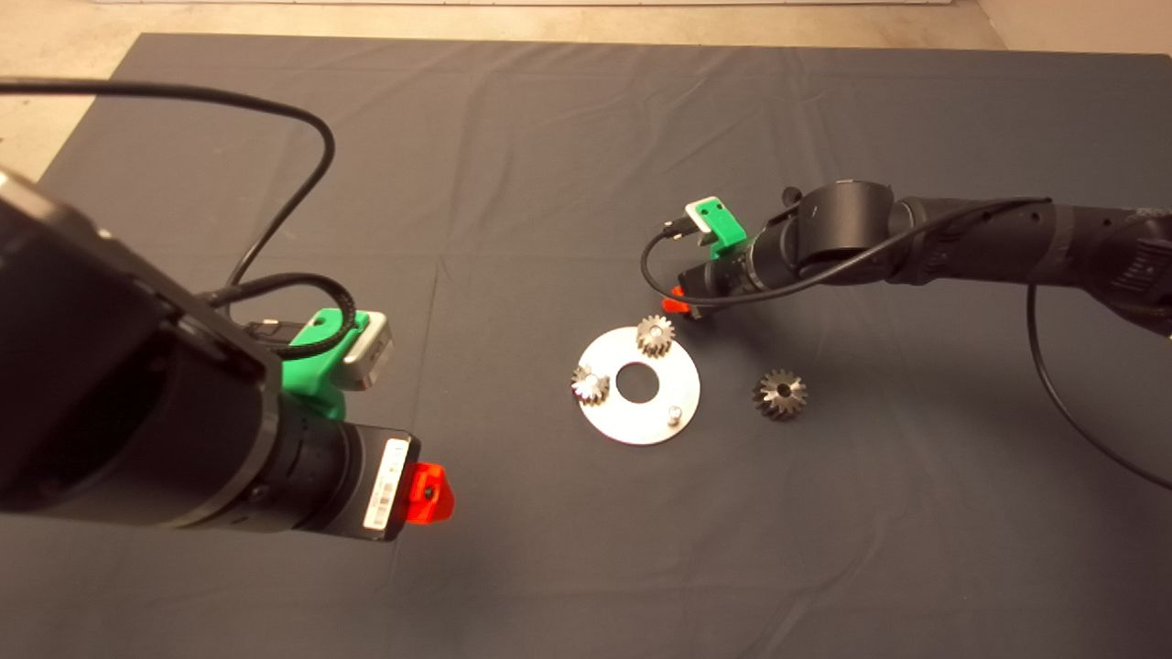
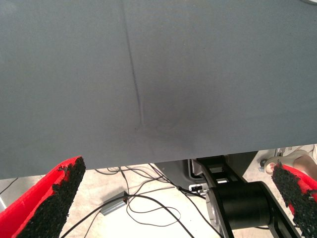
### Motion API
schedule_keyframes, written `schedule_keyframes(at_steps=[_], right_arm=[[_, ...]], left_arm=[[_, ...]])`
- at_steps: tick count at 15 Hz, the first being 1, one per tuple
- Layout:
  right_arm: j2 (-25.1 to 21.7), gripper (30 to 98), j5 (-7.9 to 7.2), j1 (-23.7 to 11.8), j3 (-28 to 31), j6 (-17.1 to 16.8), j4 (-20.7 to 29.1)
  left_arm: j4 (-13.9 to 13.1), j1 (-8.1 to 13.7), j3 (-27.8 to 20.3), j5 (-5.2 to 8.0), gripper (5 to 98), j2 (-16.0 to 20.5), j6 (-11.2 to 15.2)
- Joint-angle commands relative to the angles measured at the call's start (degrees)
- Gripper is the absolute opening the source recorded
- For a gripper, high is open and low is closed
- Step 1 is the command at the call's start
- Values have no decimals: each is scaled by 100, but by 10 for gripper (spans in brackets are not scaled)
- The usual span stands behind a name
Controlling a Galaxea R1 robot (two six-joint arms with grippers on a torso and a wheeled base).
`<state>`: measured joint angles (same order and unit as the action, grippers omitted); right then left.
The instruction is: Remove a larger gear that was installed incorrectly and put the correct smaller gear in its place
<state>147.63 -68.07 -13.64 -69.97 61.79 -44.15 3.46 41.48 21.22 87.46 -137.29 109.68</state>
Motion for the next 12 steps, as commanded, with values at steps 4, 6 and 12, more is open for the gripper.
schedule_keyframes(at_steps=[4, 6, 12], right_arm=[[17, 708, 24, -113, 27, -18, 71], [8, 707, 22, -113, 38, -27, 91], [8, 653, 22, -104, 60, -27, 100]], left_arm=[[-47, 115, -67, 755, 978, 4, 10], [-47, 115, -67, 755, 978, 4, 10], [-47, 115, -68, 755, 978, 4, 14]])
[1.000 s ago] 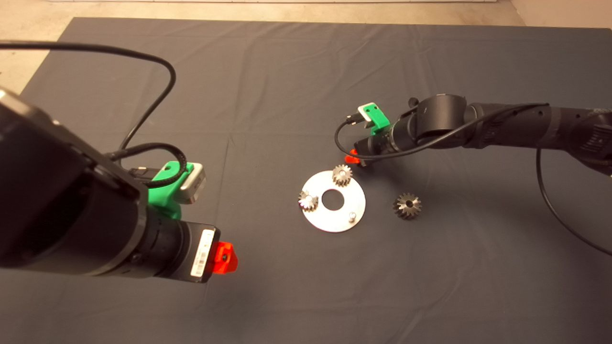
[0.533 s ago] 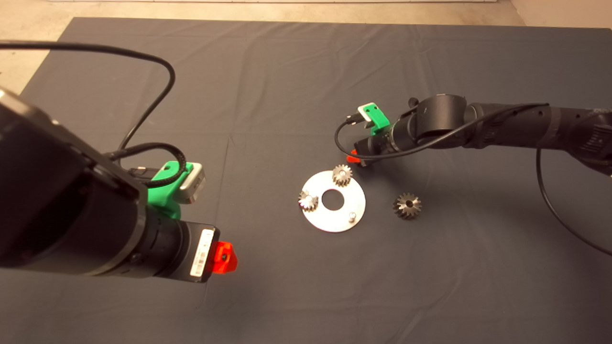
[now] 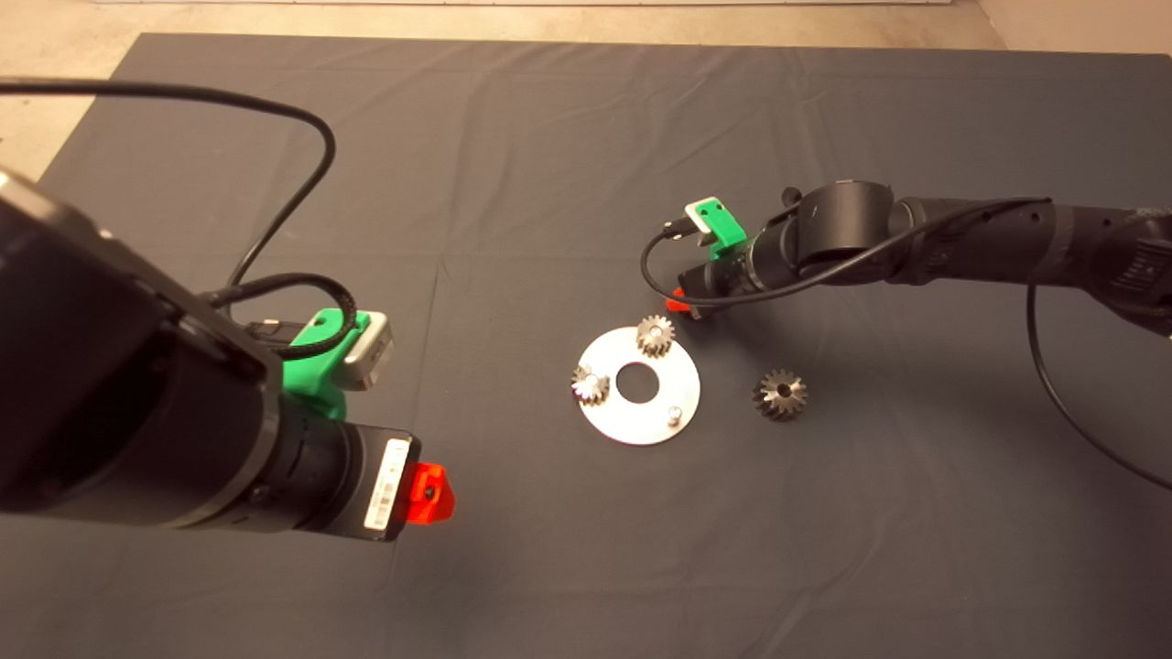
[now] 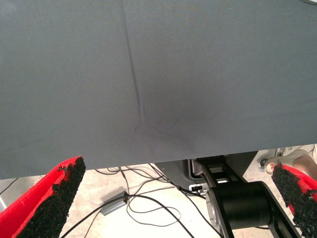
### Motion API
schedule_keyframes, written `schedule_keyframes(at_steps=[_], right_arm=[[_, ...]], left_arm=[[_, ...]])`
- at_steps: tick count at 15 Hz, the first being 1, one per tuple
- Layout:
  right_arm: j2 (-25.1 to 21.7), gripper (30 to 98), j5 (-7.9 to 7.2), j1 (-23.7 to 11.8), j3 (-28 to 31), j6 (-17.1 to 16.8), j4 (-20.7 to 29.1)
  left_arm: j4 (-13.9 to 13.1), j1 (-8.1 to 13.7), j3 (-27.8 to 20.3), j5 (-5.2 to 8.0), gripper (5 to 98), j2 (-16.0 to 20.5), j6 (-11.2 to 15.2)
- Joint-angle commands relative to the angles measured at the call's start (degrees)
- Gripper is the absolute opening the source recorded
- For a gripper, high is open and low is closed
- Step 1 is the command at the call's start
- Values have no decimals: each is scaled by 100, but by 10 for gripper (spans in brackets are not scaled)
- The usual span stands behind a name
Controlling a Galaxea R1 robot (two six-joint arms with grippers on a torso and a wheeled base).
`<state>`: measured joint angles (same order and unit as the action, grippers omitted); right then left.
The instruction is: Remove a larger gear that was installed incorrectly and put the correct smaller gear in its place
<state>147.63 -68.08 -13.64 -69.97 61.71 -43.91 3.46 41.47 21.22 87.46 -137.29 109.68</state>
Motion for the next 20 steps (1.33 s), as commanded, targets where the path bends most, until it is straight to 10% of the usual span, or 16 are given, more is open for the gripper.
schedule_keyframes(at_steps=[1, 20], right_arm=[[8, 653, 23, -104, 64, -19, 78], [17, 519, -21, -104, 73, -36, 392]], left_arm=[[-47, 116, -67, 755, 978, 4, 10], [-47, 116, -76, 755, 978, 4, 1]])
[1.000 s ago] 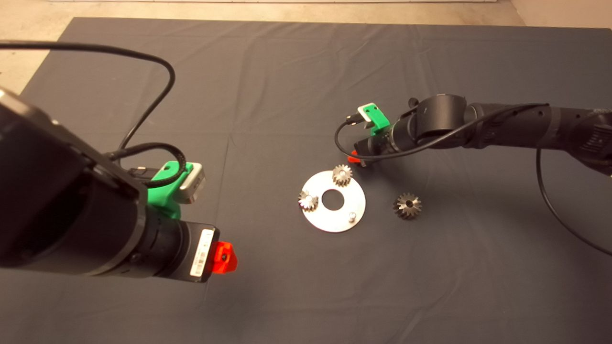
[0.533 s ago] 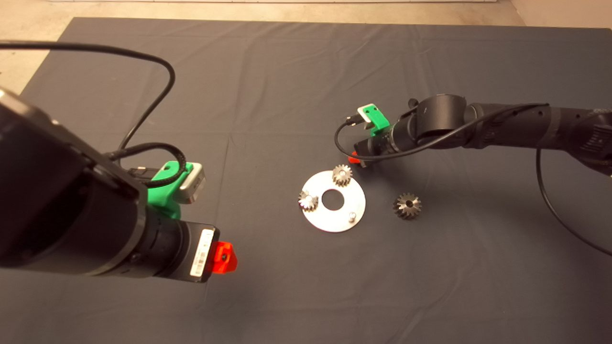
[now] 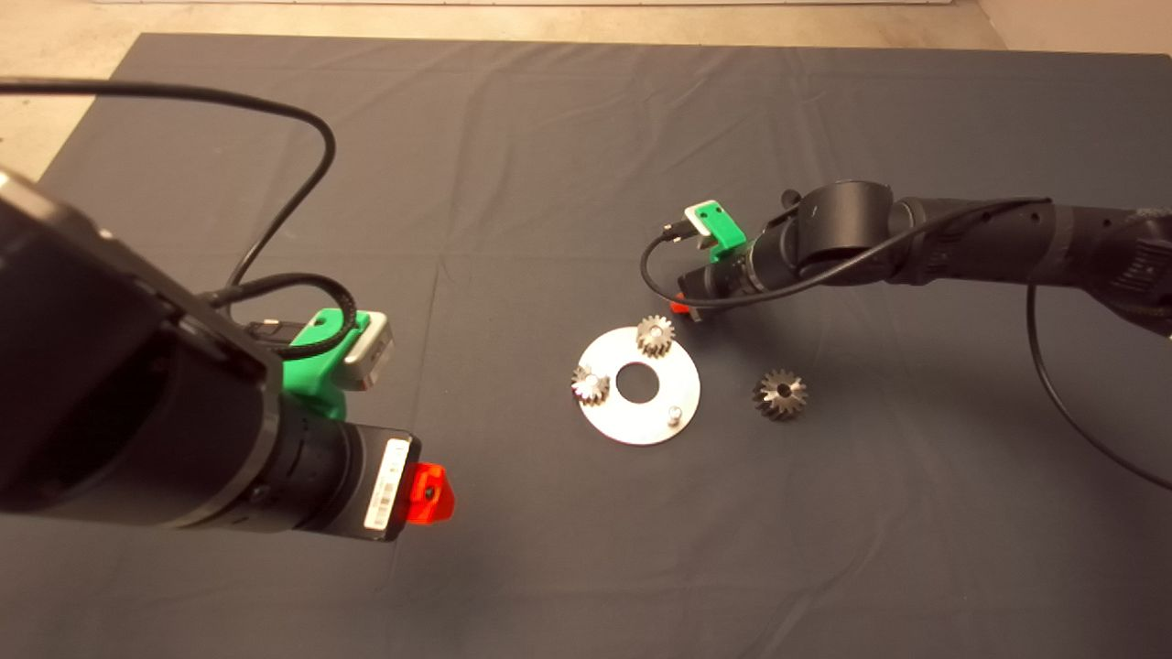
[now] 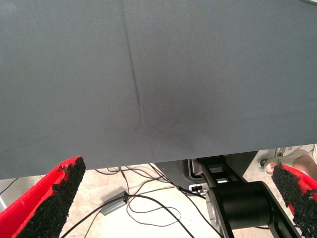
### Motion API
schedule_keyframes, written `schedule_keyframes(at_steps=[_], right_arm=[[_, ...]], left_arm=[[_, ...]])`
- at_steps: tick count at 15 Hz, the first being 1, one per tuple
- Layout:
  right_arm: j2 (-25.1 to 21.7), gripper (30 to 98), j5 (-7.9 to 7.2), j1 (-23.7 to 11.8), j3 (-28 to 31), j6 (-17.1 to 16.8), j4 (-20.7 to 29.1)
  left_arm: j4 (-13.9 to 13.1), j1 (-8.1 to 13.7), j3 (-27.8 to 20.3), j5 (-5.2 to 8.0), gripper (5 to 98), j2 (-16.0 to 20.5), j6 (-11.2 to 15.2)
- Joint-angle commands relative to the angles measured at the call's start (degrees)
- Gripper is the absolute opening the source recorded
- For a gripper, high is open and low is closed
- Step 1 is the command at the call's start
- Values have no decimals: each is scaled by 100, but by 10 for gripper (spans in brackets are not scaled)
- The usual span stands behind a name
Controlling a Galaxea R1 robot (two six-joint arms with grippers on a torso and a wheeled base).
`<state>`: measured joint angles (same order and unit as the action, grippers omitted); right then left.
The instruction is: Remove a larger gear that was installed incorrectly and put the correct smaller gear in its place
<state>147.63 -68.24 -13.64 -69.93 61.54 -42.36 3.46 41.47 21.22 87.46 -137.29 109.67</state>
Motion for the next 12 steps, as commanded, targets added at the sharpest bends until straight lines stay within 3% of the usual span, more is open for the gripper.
schedule_keyframes(at_steps=[1, 5, 12], right_arm=[[8, 516, -14, -104, 68, -19, 246], [-10, 448, -14, -110, 68, -19, 272], [-50, 434, -22, -122, 253, -28, 275]], left_arm=[[-47, 116, -76, 755, 978, 4, 2], [-47, 116, -76, 755, 978, 4, 2], [-56, 116, -85, 755, 978, -5, 11]])
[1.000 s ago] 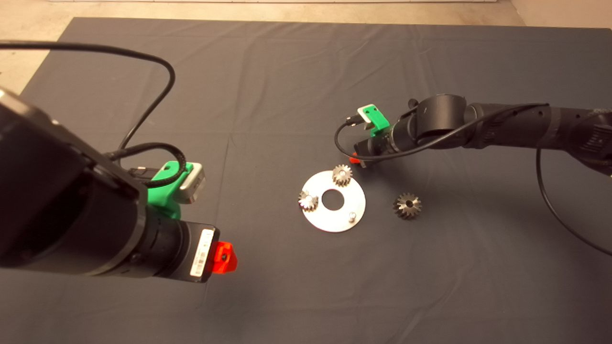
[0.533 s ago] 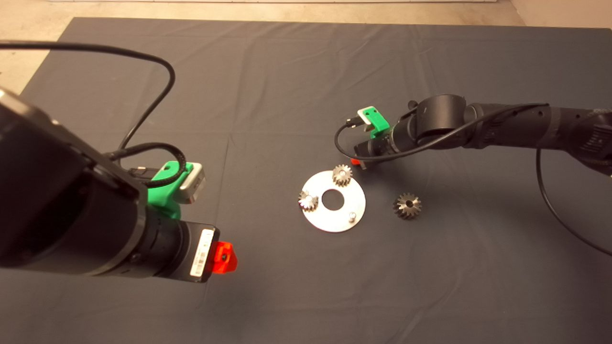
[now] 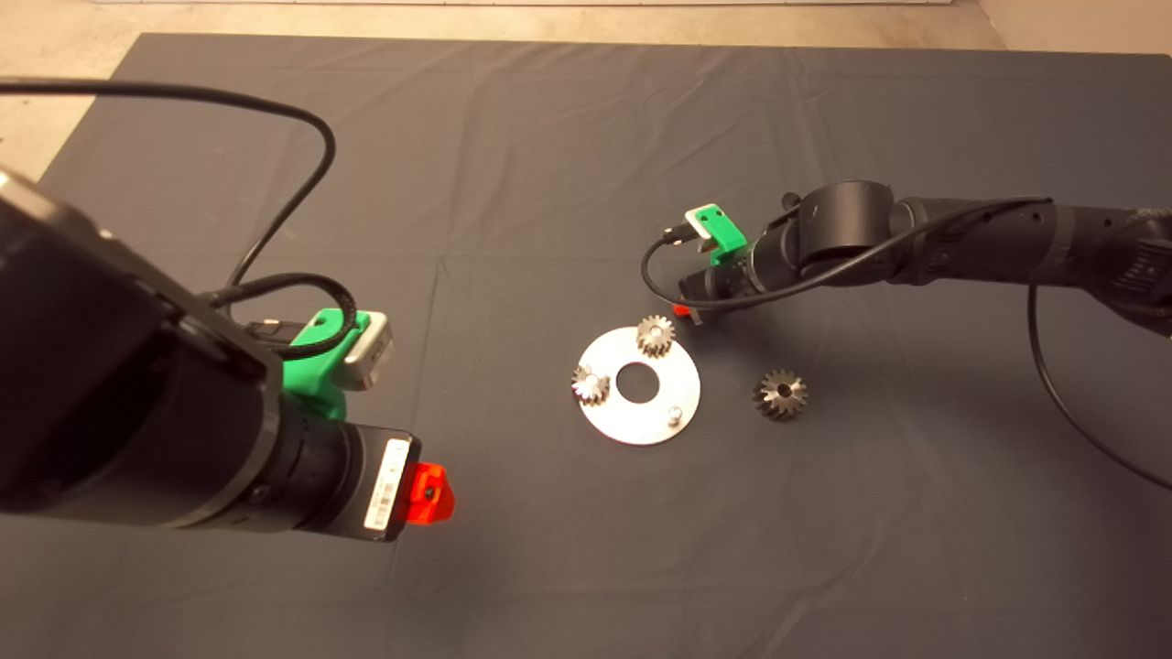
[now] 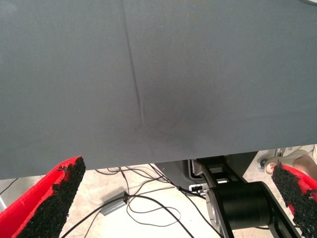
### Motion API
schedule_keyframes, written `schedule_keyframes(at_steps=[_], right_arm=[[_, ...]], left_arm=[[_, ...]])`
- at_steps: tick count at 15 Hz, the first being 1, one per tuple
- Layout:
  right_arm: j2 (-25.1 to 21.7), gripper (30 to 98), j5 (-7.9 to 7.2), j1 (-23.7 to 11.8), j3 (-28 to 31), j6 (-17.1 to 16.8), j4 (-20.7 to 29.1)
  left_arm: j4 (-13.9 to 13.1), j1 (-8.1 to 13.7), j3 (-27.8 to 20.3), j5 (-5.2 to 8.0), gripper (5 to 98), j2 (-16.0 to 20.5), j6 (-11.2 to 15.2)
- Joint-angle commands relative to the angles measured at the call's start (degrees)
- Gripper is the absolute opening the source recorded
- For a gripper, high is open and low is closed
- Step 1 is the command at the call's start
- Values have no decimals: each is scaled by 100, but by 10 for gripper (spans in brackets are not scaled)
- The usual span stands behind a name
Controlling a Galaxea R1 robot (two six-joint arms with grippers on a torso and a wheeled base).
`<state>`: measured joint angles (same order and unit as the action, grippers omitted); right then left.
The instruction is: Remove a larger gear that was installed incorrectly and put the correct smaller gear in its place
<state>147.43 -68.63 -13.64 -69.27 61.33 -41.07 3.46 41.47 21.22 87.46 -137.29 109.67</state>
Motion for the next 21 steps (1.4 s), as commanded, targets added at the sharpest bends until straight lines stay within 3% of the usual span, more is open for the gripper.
schedule_keyframes(at_steps=[1, 4, 5, 9, 10, 11, 14, 17, 21], right_arm=[[-34, 429, 7, -122, 187, -7, 152], [-60, 416, -1, -152, 300, -7, 152], [-97, 415, -83, -273, 365, 2, 152], [-254, 411, -697, -878, 839, 10, 169], [-254, 412, -905, -1069, 882, 10, 243], [-262, 411, -1022, -1255, 882, 2, 495], [-280, 411, -1047, -1735, 875, -229, 1378], [-298, 411, -1038, -1862, 953, -315, 2147], [-321, 411, -1056, -1844, 1613, -288, 2209]], left_arm=[[-49, 116, -85, 755, 978, -15, 11], [-47, 116, -85, 755, 978, -40, 15], [-49, 116, -85, 755, 978, -40, 20], [-47, 116, -83, 755, 978, -49, 20], [-47, 116, -80, 755, 978, -57, 20], [-49, 116, -78, 755, 978, -57, 20], [-56, 116, -79, 755, 978, -57, 20], [-56, 116, -85, 755, 978, -57, 11], [-62, 116, -85, 755, 978, -66, 11]])
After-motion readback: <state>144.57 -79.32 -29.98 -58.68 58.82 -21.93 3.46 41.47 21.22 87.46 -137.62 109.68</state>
